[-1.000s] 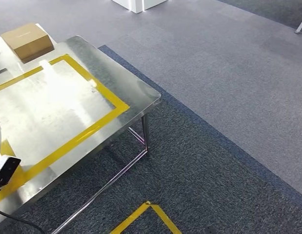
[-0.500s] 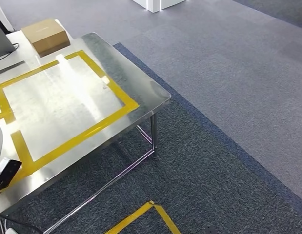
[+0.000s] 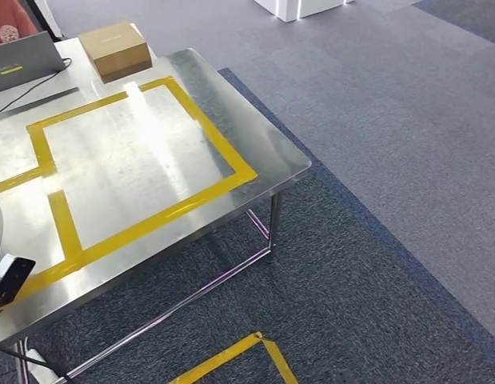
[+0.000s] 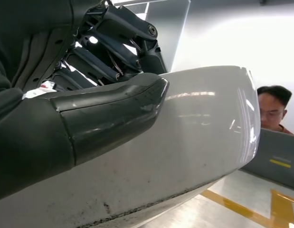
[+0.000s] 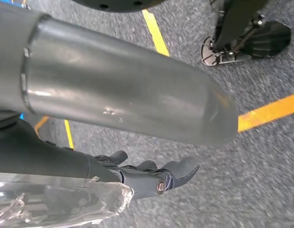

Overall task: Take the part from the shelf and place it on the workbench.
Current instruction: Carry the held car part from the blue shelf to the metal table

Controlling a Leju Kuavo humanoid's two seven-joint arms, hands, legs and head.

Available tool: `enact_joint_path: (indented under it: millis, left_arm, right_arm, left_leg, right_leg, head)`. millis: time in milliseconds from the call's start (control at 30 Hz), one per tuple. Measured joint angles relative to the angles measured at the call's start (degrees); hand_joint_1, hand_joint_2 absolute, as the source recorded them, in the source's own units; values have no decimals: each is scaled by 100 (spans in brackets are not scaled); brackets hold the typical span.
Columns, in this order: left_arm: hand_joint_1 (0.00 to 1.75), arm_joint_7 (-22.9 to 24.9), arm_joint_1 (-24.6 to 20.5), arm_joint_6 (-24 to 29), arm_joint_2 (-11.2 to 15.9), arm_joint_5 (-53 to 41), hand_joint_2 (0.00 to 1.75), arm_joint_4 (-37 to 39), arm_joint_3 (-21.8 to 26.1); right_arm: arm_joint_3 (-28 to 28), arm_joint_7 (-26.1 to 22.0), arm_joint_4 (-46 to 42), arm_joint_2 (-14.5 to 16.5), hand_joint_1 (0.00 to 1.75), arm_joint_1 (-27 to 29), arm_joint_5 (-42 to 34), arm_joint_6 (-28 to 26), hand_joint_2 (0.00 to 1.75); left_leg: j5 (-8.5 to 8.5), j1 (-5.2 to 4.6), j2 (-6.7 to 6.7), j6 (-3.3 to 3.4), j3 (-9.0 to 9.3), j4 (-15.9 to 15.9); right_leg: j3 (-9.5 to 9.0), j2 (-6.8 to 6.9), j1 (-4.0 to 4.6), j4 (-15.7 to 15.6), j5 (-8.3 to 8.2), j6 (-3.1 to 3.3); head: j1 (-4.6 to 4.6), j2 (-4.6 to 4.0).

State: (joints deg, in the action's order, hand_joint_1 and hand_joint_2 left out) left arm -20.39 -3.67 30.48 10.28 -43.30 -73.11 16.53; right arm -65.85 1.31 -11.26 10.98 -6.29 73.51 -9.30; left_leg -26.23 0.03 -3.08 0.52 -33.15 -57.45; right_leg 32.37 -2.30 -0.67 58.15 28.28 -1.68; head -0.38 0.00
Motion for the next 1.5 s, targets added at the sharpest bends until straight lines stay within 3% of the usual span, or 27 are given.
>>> enact_joint_path:
  millis: [67, 133, 200, 267, 300, 333, 367, 433, 467, 533, 633, 700, 767, 800, 833, 900, 967, 1000, 1033, 1100, 1167, 1267, 1300, 1333, 1367, 1433, 1500]
  left_arm:
    - [168, 0, 7, -4, 22, 0, 175, 0, 1]
    - [168, 0, 24, -6, 49, 0, 175, 0, 4]
    - [168, 0, 23, -6, 71, 0, 175, 0, 10]
    - [168, 0, 30, -7, 71, 0, 175, 0, 10]
    - [168, 0, 44, -8, 68, 0, 175, 0, 9]
    - [168, 0, 56, -8, 67, 0, 175, 0, 9]
    - [168, 0, 64, -8, 68, 0, 175, 0, 10]
    - [168, 0, 64, -8, 75, 0, 175, 0, 12]
    - [168, 1, 58, -8, 78, -1, 175, -1, 13]
    - [168, 1, 45, -6, 82, -3, 175, -7, 13]
    - [168, 0, 41, 5, 89, -7, 175, -31, 15]
    - [168, 1, 24, 13, 89, -7, 175, -55, 14]
    - [168, 2, 21, 14, 79, -7, 175, -62, 11]
    - [168, 2, 29, 13, 72, -7, 175, -62, 10]
    - [168, 2, 35, 13, 67, -8, 175, -62, 8]
    - [168, 5, 41, 12, 62, -8, 175, -63, 6]
    - [168, 23, 49, 12, 60, -9, 175, -64, 7]
    - [168, 35, 56, 10, 60, -9, 175, -65, 7]
    - [168, 44, 67, 9, 60, -10, 175, -67, 8]
    - [168, 54, 101, 5, 66, -16, 175, -71, 14]
    - [168, 68, 136, 5, 75, -22, 175, -77, 21]
    - [168, 89, 157, 4, 77, -23, 175, -81, 22]
    - [168, 93, 175, 3, 72, -22, 175, -81, 22]
    - [168, 97, 196, 1, 67, -23, 175, -81, 22]
    - [168, 99, 211, -1, 69, -25, 175, -82, 23]
    - [168, 105, 209, 11, 84, -57, 175, -85, 28]
    - [168, 125, 168, 82, 116, -208, 175, -82, 37]
  right_arm:
    - [0, -2, 0, -1, 0, 0, 2, 6, 0]
    - [-1, -5, 0, 4, 0, -2, 4, 14, 0]
    - [-1, -9, 0, 10, 0, -6, 4, 18, 0]
    - [-1, -10, 0, 10, 0, 2, 4, 19, 0]
    - [-1, -10, 0, 10, 0, 8, 5, 19, 0]
    - [-1, -10, 0, 10, 0, 12, 5, 19, 0]
    - [-1, -10, 0, 10, 0, 12, 6, 19, 0]
    - [-1, -12, 0, 11, 0, 6, 5, 22, 0]
    - [-1, -15, 0, 11, 0, 2, 5, 24, 0]
    - [-1, -19, -1, 12, 0, -4, 5, 25, 0]
    - [-1, -28, 0, 12, 0, -16, 6, 28, 0]
    - [0, -34, 0, 12, 0, -26, 8, 32, 0]
    - [1, -36, 0, 12, 0, -20, 8, 33, 0]
    - [1, -34, 0, 12, 0, -9, 9, 34, 0]
    - [1, -33, 0, 12, 0, 3, 10, 34, 0]
    - [0, -32, 0, 12, 0, 15, 14, 34, 0]
    - [1, -32, 0, 12, 0, 8, 26, 33, 0]
    - [1, -33, 0, 12, 0, 4, 33, 33, 0]
    - [2, -33, 0, 12, 0, 1, 40, 32, 0]
    - [2, -33, 0, 13, 0, 0, 47, 32, 0]
    - [2, -34, 0, 17, 0, -1, 50, 30, 0]
    - [2, -37, 0, 21, 0, 4, 49, 25, 0]
    - [2, -37, 0, 21, 0, 9, 45, 22, 0]
    - [2, -37, 0, 21, 0, 12, 40, 20, 0]
    - [2, -37, 0, 21, 0, 11, 33, 19, 0]
    - [2, -41, 0, 21, 0, 1, 22, 16, 0]
    - [2, -45, 0, 23, 0, -14, 27, 20, 0]
  left_leg:
    - [18, 18, -61, -59, -21, 2]
    - [-47, 37, -22, -115, -55, -69]
    - [-335, 43, 137, -170, -273, -542]
    - [-682, 54, 239, -206, -653, -1323]
    - [-745, 59, 252, -213, -791, -1592]
    - [-692, 63, 260, -213, -832, -1655]
    - [-530, 64, 275, -206, -757, -1488]
    - [-113, 51, 385, -174, -384, -731]
    - [3, 33, 452, -152, -209, -377]
    - [19, -4, 524, -110, -75, -70]
    - [15, 6, 429, -17, -52, -9]
    - [22, 33, 372, 50, -20, 20]
    - [14, 29, 309, 80, -22, 20]
    - [12, 26, 268, 83, -22, 19]
    - [11, 24, 225, 84, -20, 18]
    - [7, 22, 136, 77, -4, 16]
    - [-5, 15, 55, 47, 4, 3]
    - [-5, 10, 23, 21, -4, -2]
    - [-1, 10, -12, -10, -16, -6]
    - [13, 25, -67, -74, -35, 1]
    - [-95, 34, 10, -135, -95, -134]
    - [-598, 49, 222, -209, -541, -1084]
    - [-669, 58, 245, -223, -690, -1378]
    - [-623, 63, 257, -228, -740, -1467]
    - [-452, 66, 266, -223, -661, -1298]
    - [-59, 55, 301, -183, -271, -529]
    - [45, 40, 330, -157, -36, -50]
  right_leg:
    - [-32, 30, 20, -43, 8, 62]
    - [-49, 100, 17, -68, -9, 134]
    - [-63, 177, 2, -92, -16, 192]
    - [-64, 256, 8, -92, -3, 218]
    - [-68, 297, 11, -90, 6, 224]
    - [-76, 334, 12, -89, 15, 225]
    - [-94, 371, 14, -89, 29, 223]
    - [-144, 436, 22, -89, 65, 196]
    - [-157, 461, 36, -82, 84, 172]
    - [-159, 519, 64, -76, 111, 117]
    - [-150, 557, 59, -36, 188, 26]
    - [44, 411, 48, 383, 429, -21]
    - [446, 284, 47, 1188, 777, -41]
    - [626, 264, 47, 1507, 872, -44]
    - [712, 256, 48, 1626, 853, -41]
    - [565, 234, 47, 1218, 509, -18]
    - [177, 93, 33, 396, 149, 20]
    - [39, 31, 28, 126, 70, 38]
    - [-49, -16, 29, -37, 43, 57]
    - [-70, 25, 34, -66, 35, 103]
    - [-89, 91, 20, -97, 14, 169]
    - [-104, 212, 15, -113, 19, 237]
    - [-109, 252, 17, -111, 29, 242]
    - [-119, 287, 18, -111, 41, 242]
    - [-138, 316, 19, -110, 54, 234]
    - [-180, 348, 29, -106, 88, 199]
    - [-176, 358, 57, -88, 119, 177]
  head:
    - [-4, 0]
    - [-11, 0]
    - [-35, 0]
    - [-47, 0]
    - [-46, 0]
    - [-45, 0]
    - [-45, 0]
    - [-45, 0]
    - [-48, 0]
    - [-44, 0]
    - [-36, -1]
    - [-13, -1]
    - [3, 0]
    - [3, 0]
    - [3, 0]
    - [4, -1]
    - [1, -1]
    - [-1, -1]
    - [-3, -1]
    - [-3, 0]
    - [-16, -1]
    - [-40, -1]
    - [-39, -1]
    - [-39, -1]
    - [-38, 0]
    - [-39, 0]
    - [-31, -1]
